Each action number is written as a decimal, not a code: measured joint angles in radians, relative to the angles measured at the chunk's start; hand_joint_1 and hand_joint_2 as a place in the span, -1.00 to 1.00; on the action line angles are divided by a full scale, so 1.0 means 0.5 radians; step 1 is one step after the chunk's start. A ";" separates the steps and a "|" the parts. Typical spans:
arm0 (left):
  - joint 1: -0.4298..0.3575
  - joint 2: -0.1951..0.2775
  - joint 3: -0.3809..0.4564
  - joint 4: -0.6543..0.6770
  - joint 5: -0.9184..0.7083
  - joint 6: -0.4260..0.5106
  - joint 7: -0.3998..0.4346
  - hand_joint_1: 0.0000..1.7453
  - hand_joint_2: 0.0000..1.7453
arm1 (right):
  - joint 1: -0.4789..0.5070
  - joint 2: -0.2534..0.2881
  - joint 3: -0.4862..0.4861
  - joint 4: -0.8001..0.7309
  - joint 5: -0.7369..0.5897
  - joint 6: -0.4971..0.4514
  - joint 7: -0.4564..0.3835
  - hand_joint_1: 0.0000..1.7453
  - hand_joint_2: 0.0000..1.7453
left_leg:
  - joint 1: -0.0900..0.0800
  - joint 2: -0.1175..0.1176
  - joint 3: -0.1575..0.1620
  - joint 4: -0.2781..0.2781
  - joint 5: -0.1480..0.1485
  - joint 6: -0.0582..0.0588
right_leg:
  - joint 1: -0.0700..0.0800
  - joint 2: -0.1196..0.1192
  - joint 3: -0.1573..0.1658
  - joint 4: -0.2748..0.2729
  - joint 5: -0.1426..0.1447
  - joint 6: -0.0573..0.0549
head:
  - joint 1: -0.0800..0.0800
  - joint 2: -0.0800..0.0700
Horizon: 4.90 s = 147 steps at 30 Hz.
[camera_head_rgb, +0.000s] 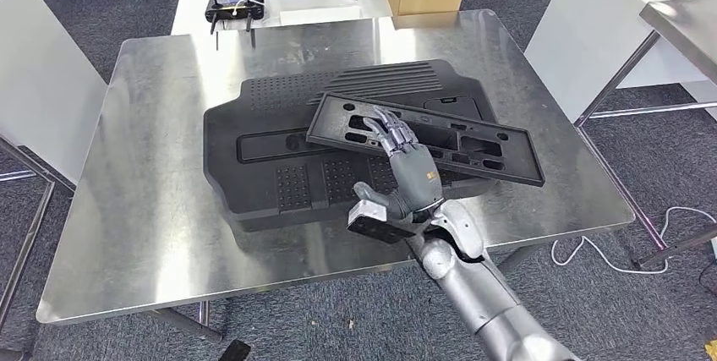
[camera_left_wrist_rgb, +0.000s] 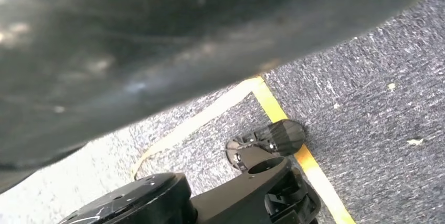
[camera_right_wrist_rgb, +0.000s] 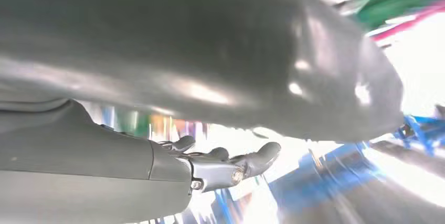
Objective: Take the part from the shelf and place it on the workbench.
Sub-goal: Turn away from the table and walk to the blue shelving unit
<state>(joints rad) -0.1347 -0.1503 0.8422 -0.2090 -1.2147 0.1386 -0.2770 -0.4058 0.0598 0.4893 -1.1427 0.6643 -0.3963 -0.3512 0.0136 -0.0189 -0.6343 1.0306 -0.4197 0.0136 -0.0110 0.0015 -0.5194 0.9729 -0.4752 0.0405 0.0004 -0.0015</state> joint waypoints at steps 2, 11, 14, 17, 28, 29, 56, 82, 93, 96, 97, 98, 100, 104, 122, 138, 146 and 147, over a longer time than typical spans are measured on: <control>0.015 0.003 0.006 0.000 0.028 0.002 -0.008 -1.00 -1.00 | 0.118 0.047 -0.021 -0.220 -0.358 0.140 -0.067 -1.00 -1.00 | 0.000 0.000 0.000 -0.002 0.000 0.000 | 0.000 0.000 -0.002 0.000 -0.001 -0.001 | -0.001 0.000; 0.048 0.014 0.057 0.000 0.132 -0.011 -0.050 -1.00 -1.00 | 0.412 0.108 -0.056 -0.766 -0.975 0.475 -0.160 -1.00 -1.00 | 0.000 -0.001 0.003 -0.004 -0.004 -0.003 | 0.000 0.000 -0.018 -0.001 -0.007 0.002 | 0.000 0.000; 0.074 0.022 0.096 0.000 0.181 0.002 -0.077 -1.00 -1.00 | 0.558 0.084 -0.041 -0.928 -1.254 0.693 -0.133 -1.00 -1.00 | 0.000 -0.001 0.003 -0.004 -0.005 -0.003 | -0.001 0.000 -0.017 -0.001 -0.007 0.002 | 0.000 0.000; 0.097 0.038 0.135 0.000 0.213 0.020 -0.091 -1.00 -1.00 | 0.702 0.050 -0.034 -1.076 -1.490 0.826 -0.181 -1.00 -1.00 | -0.001 -0.001 0.003 -0.004 -0.007 -0.003 | -0.001 0.000 -0.017 -0.001 -0.008 0.001 | 0.000 0.000; 0.133 0.069 0.221 0.000 0.253 0.046 -0.098 -1.00 -1.00 | 1.044 -0.027 -0.118 -1.547 -1.854 1.061 -0.315 -1.00 -1.00 | 0.000 0.001 0.006 -0.004 -0.011 -0.002 | 0.000 0.000 -0.016 -0.002 -0.011 -0.002 | 0.000 0.000; 0.134 0.070 0.226 0.000 0.254 0.054 -0.096 -1.00 -1.00 | 1.059 -0.028 -0.128 -1.566 -1.876 1.079 -0.324 -1.00 -1.00 | 0.000 0.001 0.007 -0.004 -0.011 -0.002 | 0.000 0.000 -0.016 -0.002 -0.011 -0.002 | 0.000 0.000; 0.159 0.067 0.313 0.000 0.287 0.129 -0.127 -1.00 -1.00 | 1.477 0.102 -0.616 -1.897 -1.968 1.029 -0.392 -1.00 -1.00 | -0.024 0.000 0.020 0.001 -0.031 0.023 | -0.019 0.000 -0.001 -0.006 -0.019 0.018 | -0.001 0.000; 0.160 0.061 0.332 -0.002 0.276 0.143 -0.158 -1.00 -1.00 | 1.500 0.139 -0.720 -1.927 -1.933 0.978 -0.393 -1.00 -1.00 | 0.014 0.028 -0.156 0.536 -0.317 -0.063 | -0.033 -0.006 -0.054 0.036 0.043 -0.037 | -0.015 0.000; 0.157 0.058 0.331 -0.001 0.269 0.146 -0.152 -1.00 -1.00 | 1.510 0.141 -0.727 -1.927 -1.933 0.968 -0.384 -1.00 -1.00 | 0.004 0.022 0.086 -0.008 -0.067 0.037 | -0.026 -0.001 -0.149 0.242 -0.089 0.011 | -0.007 0.000; 0.157 0.059 0.332 -0.002 0.261 0.147 -0.152 -1.00 -1.00 | 1.512 0.141 -0.731 -1.926 -1.934 0.967 -0.384 -1.00 -1.00 | -0.005 0.024 0.065 -0.007 -0.056 0.057 | -0.022 -0.001 -0.320 0.606 -0.229 -0.002 | -0.005 0.000; 0.157 0.059 0.332 -0.002 0.258 0.146 -0.152 -1.00 -1.00 | 1.512 0.141 -0.734 -1.926 -1.934 0.967 -0.384 -1.00 -1.00 | -0.008 0.024 0.061 -0.007 -0.054 0.059 | -0.021 -0.001 -0.324 0.621 -0.225 0.005 | -0.004 0.000; 0.158 0.058 0.332 -0.002 0.255 0.146 -0.152 -1.00 -1.00 | 1.513 0.141 -0.736 -1.925 -1.934 0.966 -0.384 -1.00 -1.00 | -0.010 0.024 0.059 -0.007 -0.051 0.060 | -0.019 -0.001 -0.284 0.551 -0.194 0.017 | -0.004 0.000; 0.158 0.055 0.332 -0.002 0.253 0.146 -0.152 -1.00 -1.00 | 1.511 0.141 -0.740 -1.926 -1.934 0.966 -0.384 -1.00 -1.00 | -0.013 0.021 0.059 -0.006 -0.044 0.054 | -0.008 -0.001 -0.126 0.259 -0.100 0.028 | -0.003 0.000; 0.157 0.052 0.331 -0.002 0.252 0.147 -0.157 -1.00 -1.00 | 1.511 0.140 -0.744 -1.926 -1.934 0.966 -0.383 -1.00 -1.00 | -0.023 0.021 0.060 -0.007 -0.029 0.020 | 0.015 -0.001 -0.017 0.031 -0.011 -0.002 | -0.007 0.000; 0.155 0.049 0.332 0.001 0.235 0.158 -0.156 -1.00 -1.00 | 1.523 0.139 -0.761 -1.915 -1.953 0.958 -0.362 -1.00 -1.00 | 0.015 0.013 0.122 0.035 -0.130 0.007 | -0.032 -0.008 -0.123 0.108 0.031 0.044 | -0.011 0.000; 0.158 0.047 0.334 0.001 0.235 0.159 -0.154 -1.00 -1.00 | 1.520 0.137 -0.768 -1.909 -1.959 0.955 -0.346 -1.00 -1.00 | -0.001 0.027 -0.040 0.077 -0.046 -0.037 | -0.008 -0.010 0.017 0.013 -0.002 -0.046 | -0.007 0.000; 0.157 0.055 0.334 0.001 0.227 0.159 -0.155 -1.00 -1.00 | 1.523 0.138 -0.770 -1.894 -1.967 0.949 -0.329 -1.00 -1.00 | 0.024 0.028 0.095 0.232 -0.243 -0.087 | -0.021 -0.019 -0.089 0.060 0.066 -0.040 | -0.012 0.000; 0.155 0.054 0.334 0.001 0.224 0.159 -0.155 -1.00 -1.00 | 1.523 0.138 -0.770 -1.893 -1.967 0.948 -0.329 -1.00 -1.00 | 0.025 0.022 0.157 0.127 -0.218 -0.081 | -0.018 -0.018 -0.102 0.078 0.066 -0.032 | -0.011 0.000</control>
<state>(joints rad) -0.0571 -0.1231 1.0092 -0.2085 -1.1026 0.2183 -0.3548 0.3558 0.1289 0.1043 -2.0893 -0.3193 0.0777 -0.5158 0.0264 -0.0078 -0.5560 1.0940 -0.5285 -0.0270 -0.0200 -0.0074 -0.5706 1.0116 -0.4419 0.0247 -0.0049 -0.0015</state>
